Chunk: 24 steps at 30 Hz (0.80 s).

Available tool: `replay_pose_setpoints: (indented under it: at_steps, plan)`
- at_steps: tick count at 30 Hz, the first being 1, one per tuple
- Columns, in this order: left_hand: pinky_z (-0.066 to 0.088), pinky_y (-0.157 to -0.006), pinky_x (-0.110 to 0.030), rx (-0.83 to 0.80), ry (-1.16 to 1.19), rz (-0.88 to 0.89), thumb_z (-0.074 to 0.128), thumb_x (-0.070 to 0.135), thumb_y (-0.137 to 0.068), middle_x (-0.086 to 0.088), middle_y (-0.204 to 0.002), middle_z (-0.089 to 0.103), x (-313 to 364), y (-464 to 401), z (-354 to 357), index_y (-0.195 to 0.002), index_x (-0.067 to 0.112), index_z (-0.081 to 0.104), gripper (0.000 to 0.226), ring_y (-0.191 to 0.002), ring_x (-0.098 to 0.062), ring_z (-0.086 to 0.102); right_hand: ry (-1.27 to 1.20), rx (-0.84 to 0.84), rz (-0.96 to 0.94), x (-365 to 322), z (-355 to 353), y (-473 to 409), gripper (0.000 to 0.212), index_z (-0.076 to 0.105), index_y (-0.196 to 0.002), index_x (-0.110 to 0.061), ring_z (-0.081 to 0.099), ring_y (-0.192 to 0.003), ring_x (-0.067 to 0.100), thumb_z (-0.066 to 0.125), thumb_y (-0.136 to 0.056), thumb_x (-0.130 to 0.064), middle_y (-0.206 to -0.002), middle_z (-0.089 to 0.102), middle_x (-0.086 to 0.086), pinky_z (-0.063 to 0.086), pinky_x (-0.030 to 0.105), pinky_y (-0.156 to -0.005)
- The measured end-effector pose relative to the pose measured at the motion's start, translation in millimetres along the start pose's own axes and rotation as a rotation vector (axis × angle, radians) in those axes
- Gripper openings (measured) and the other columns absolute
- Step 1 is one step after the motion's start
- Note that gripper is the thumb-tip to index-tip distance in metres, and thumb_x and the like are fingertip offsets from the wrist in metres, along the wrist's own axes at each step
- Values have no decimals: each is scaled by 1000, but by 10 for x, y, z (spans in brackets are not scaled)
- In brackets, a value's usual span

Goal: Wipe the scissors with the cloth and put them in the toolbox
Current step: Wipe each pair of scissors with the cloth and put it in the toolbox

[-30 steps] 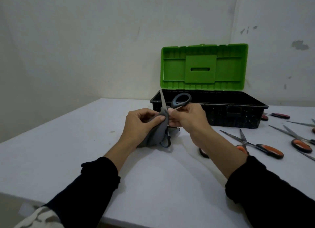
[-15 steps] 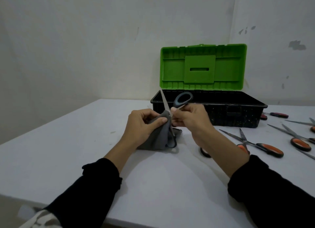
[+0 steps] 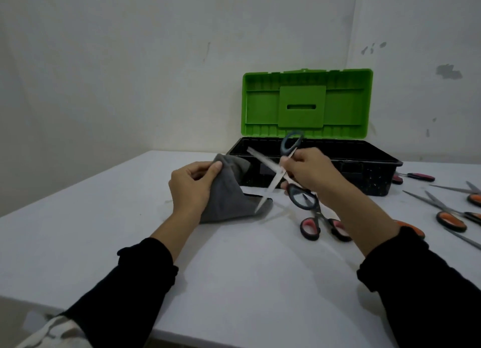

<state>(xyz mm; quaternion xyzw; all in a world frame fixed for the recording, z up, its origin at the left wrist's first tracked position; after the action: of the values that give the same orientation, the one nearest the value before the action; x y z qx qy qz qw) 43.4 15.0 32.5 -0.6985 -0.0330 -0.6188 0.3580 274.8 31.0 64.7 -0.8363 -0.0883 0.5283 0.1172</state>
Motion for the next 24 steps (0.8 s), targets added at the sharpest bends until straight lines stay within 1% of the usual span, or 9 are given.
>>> replay_pose_setpoints:
  at_steps: [4,7,10,12,14,18,20,22,24]
  plan:
    - [41,-58,1,90,34,-49,71,27,-80,14,-75,66,-13,-15,-50,-83,20,71,7,-67,7,59,131,-95,14,-33,64,49,26,59,-71,-8,64,-54,17,55,-94,-20,-69,58,7,53,26,-52]
    - [43,-60,-1,20,-1,-15,70,28,-81,13,-74,68,3,-15,3,-83,20,72,9,-62,11,59,276,-134,-15,-85,83,64,24,61,-74,-10,67,-60,18,56,-93,-23,-63,55,1,52,26,-55]
    - [44,-60,-5,58,-84,26,70,31,-81,9,-70,67,40,-33,-41,-79,20,70,12,-63,3,60,511,-27,-52,-127,-34,33,26,61,-72,-18,70,-73,20,54,-92,-32,-64,64,0,56,35,-71]
    - [45,-62,-13,161,-140,32,68,33,-82,5,-72,66,47,-56,-151,-81,19,68,14,-69,-5,60,607,27,-50,-153,-93,31,25,61,-70,-20,69,-76,20,53,-91,-31,-66,66,-1,53,32,-70]
    - [44,-64,-18,165,-148,27,67,34,-83,3,-74,67,38,-66,-172,-83,19,67,14,-71,-9,61,684,-1,-46,-157,-34,62,23,63,-74,-18,68,-75,18,54,-91,-30,-66,67,-2,48,26,-63]
    - [49,-66,-22,-175,-93,95,67,28,-84,0,-76,72,95,2,143,-85,17,68,11,-68,-8,64,657,-28,-114,-191,157,62,31,56,-63,-25,67,-78,19,57,-89,-41,-68,67,-2,50,30,-72]
    - [47,-63,-15,-332,-143,198,67,22,-84,1,-78,71,168,88,287,-84,14,69,8,-68,-2,64,575,-43,-165,-195,212,20,33,55,-60,-24,68,-75,17,58,-88,-41,-65,67,-4,54,34,-77]
    - [44,-62,-10,-432,-174,279,66,19,-84,5,-78,70,228,159,364,-81,16,68,5,-70,2,63,508,-33,-196,-184,215,-11,33,56,-59,-22,69,-70,15,60,-87,-39,-63,69,-4,56,38,-77]
    - [46,-64,-16,-474,-166,304,64,17,-86,5,-75,69,265,184,370,-79,15,69,9,-69,1,62,486,-37,-217,-176,212,-24,34,56,-57,-22,69,-67,14,61,-87,-36,-62,70,-1,56,36,-75]
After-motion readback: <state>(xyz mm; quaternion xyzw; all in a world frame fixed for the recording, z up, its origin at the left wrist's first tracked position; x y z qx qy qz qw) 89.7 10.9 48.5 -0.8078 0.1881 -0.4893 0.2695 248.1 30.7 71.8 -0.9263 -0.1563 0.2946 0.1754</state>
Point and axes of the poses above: each hand's wrist, its own y-axis away from the middle knuckle, its own z-axis out of the palm, x = y × z, the point moved 7 cm from there along -y, towards the middle knuckle
